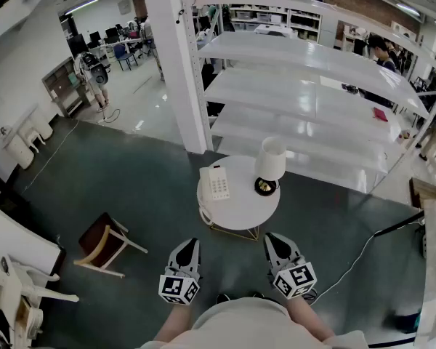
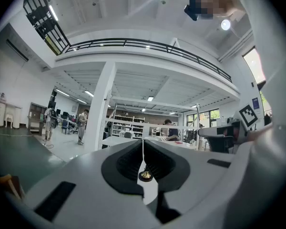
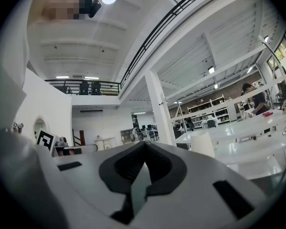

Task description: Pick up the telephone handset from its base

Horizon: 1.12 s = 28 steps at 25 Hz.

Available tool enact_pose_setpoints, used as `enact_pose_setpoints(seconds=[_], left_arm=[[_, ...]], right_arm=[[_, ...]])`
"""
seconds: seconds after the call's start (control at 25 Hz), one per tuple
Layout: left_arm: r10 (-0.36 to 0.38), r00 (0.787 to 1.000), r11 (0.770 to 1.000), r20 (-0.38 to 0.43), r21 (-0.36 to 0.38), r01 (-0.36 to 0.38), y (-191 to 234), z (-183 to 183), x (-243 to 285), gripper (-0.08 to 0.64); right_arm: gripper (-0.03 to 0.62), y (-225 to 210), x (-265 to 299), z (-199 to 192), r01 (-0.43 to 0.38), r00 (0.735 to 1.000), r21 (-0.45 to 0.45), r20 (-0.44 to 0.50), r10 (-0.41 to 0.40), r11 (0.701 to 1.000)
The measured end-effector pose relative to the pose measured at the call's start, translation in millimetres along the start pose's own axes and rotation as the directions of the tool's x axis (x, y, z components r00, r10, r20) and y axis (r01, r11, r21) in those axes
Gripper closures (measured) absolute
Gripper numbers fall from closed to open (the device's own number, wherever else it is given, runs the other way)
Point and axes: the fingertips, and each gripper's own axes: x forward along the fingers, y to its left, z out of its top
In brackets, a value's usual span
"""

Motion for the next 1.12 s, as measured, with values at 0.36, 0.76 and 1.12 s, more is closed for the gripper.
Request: enact_pose_setpoints(seconds=[0.36, 0.76, 1.12], left_arm=[[0.004, 1.0, 1.0, -0.009, 0.006, -0.004, 0.2, -2.1, -2.3, 0.537], [0.016, 1.0, 1.0, -0.018, 0.0, -0.016, 9.8, -4.8, -5.9, 0.537], [0.016, 0.999, 1.0, -0.033, 0.007, -0.015, 12.8, -6.4, -1.9, 0.537]], right_arm=[[0.584, 2.6, 0.5, 0.0, -0.016, 1.0, -0.014, -0.005, 0.016, 1.0], [0.584, 8.0, 3.7, 0.7, -0.015, 1.0, -0.008, 0.019, 0.015, 1.0], [0.584, 4.7, 2.5, 0.3, -0.003, 1.0, -0.005, 0.015, 0.003, 1.0]])
